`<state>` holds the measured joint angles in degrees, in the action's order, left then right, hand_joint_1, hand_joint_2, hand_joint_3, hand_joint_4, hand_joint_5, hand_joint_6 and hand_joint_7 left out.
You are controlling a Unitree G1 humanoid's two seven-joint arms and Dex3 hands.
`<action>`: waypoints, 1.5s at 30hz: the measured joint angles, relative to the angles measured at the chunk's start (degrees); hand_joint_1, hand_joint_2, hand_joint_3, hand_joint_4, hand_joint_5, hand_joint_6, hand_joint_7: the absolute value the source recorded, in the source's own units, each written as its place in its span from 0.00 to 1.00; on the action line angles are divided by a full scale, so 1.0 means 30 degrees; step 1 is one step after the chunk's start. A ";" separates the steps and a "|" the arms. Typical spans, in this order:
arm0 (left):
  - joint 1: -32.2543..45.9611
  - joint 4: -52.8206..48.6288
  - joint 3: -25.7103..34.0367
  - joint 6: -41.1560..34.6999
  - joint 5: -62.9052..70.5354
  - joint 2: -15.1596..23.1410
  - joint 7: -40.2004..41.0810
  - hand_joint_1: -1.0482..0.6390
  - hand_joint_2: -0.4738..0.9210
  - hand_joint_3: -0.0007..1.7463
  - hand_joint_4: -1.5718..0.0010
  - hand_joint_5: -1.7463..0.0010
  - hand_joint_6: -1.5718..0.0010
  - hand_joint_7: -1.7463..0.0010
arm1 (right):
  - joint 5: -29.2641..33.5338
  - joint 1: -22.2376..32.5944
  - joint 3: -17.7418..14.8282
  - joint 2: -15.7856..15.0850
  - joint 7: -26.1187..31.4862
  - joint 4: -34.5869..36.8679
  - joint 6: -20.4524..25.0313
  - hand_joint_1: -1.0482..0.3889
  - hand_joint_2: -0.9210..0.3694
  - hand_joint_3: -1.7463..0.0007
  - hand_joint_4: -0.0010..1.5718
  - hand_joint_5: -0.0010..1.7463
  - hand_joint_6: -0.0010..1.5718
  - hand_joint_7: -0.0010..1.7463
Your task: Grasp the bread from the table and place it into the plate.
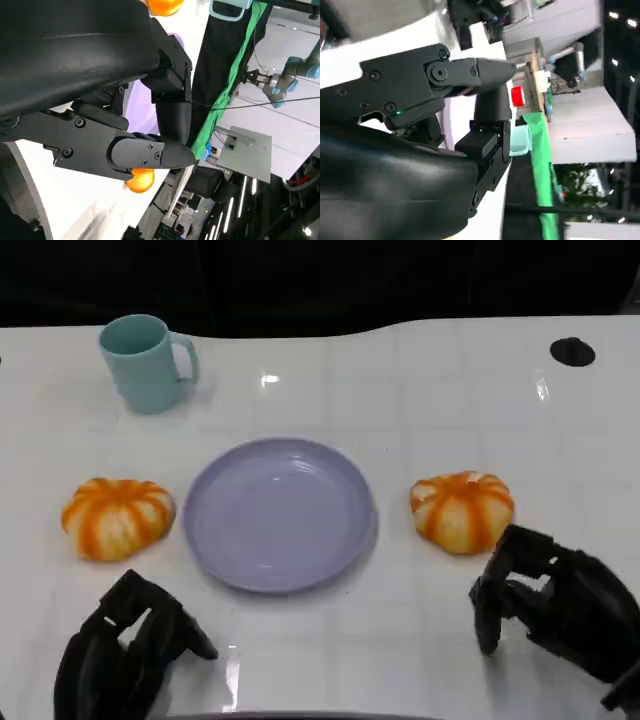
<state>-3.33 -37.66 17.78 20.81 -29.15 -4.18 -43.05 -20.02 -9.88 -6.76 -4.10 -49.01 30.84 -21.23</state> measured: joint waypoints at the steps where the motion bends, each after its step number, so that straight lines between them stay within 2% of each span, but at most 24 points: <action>1: -0.0001 -0.0015 0.0002 0.0031 0.0000 0.0019 0.0000 0.27 1.00 0.15 0.59 0.00 0.66 0.15 | 0.0246 -0.0157 -0.0001 -0.0170 0.0050 0.0072 -0.0624 0.35 0.00 0.88 0.35 0.72 0.36 0.37; 5: 0.0000 -0.0010 -0.0047 0.0038 0.0026 0.0034 0.0017 0.27 1.00 0.15 0.59 0.00 0.66 0.15 | 0.1728 -0.0534 0.0107 -0.0782 0.0811 0.0680 -0.3497 0.33 0.00 0.88 0.33 0.57 0.35 0.26; 6: 0.0000 -0.0008 -0.0069 0.0038 0.0028 0.0036 0.0056 0.27 1.00 0.15 0.59 0.00 0.66 0.15 | 0.2151 -0.0549 0.0151 -0.0950 0.1102 0.0699 -0.3939 0.34 0.00 0.89 0.33 0.50 0.36 0.21; 9: -0.0001 -0.0009 -0.0120 0.0039 0.0038 0.0044 0.0068 0.27 1.00 0.15 0.59 0.00 0.66 0.14 | 0.3390 -0.0554 0.0236 -0.1529 0.2229 0.0496 -0.4614 0.36 0.00 0.91 0.31 0.41 0.38 0.13; 12: 0.0000 -0.0007 -0.0176 0.0038 0.0047 0.0049 0.0118 0.27 1.00 0.14 0.59 0.00 0.67 0.13 | 0.4341 -0.0655 0.0256 -0.2074 0.3294 0.0322 -0.5796 0.30 0.00 0.91 0.29 0.32 0.37 0.06; 17: 0.0001 -0.0005 -0.0206 0.0038 0.0053 0.0048 0.0167 0.27 1.00 0.15 0.59 0.00 0.67 0.12 | 0.7292 -0.1201 0.0468 -0.3539 0.5572 0.0696 -0.8178 0.28 0.00 0.92 0.23 0.25 0.31 0.01; 19: 0.0002 0.0005 -0.0207 0.0038 0.0052 0.0048 0.0254 0.27 1.00 0.15 0.59 0.00 0.68 0.12 | 0.8246 -0.1326 0.0628 -0.4062 0.6503 0.0702 -0.8803 0.29 0.00 0.93 0.21 0.23 0.29 0.00; 21: 0.0000 0.0013 -0.0217 0.0038 0.0052 0.0043 0.0270 0.28 1.00 0.15 0.59 0.00 0.68 0.12 | 0.9161 -0.1417 0.0859 -0.4412 0.7450 0.0716 -0.9303 0.32 0.00 0.97 0.15 0.15 0.23 0.00; 24: 0.0001 0.0013 -0.0224 0.0038 0.0049 0.0029 0.0271 0.27 1.00 0.15 0.59 0.00 0.68 0.12 | 1.1718 -0.1434 0.1019 -0.5250 0.9451 0.0671 -1.0067 0.33 0.00 0.99 0.13 0.10 0.20 0.00; 31: 0.0008 0.0022 -0.0263 0.0036 0.0054 0.0037 0.0274 0.27 1.00 0.14 0.60 0.00 0.68 0.12 | 1.5897 -0.1446 0.1711 -0.6475 1.3685 0.0008 -1.0454 0.36 0.05 1.00 0.11 0.04 0.17 0.00; 35: 0.0015 0.0062 -0.0268 0.0008 0.0053 0.0038 0.0284 0.27 1.00 0.14 0.59 0.00 0.67 0.13 | 1.6831 -0.1447 0.2238 -0.6886 1.5055 -0.0098 -1.0390 0.37 0.07 1.00 0.11 0.03 0.16 0.00; 40: 0.0005 0.0051 -0.0250 -0.0004 0.0050 0.0048 0.0290 0.27 1.00 0.14 0.60 0.00 0.67 0.13 | 2.0070 -0.1655 0.3349 -0.7228 1.7746 -0.0680 -0.9022 0.44 0.10 1.00 0.11 0.02 0.16 0.00; 45: 0.0003 0.0030 -0.0251 0.0005 0.0055 0.0051 0.0293 0.27 1.00 0.14 0.60 0.00 0.67 0.14 | 2.1766 -0.2327 0.4718 -0.7451 1.9649 -0.0641 -0.7893 0.48 0.11 1.00 0.11 0.01 0.15 0.00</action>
<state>-3.32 -37.57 17.03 20.82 -28.99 -4.02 -42.17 45.28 -16.86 7.39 -26.46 9.94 28.92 -44.90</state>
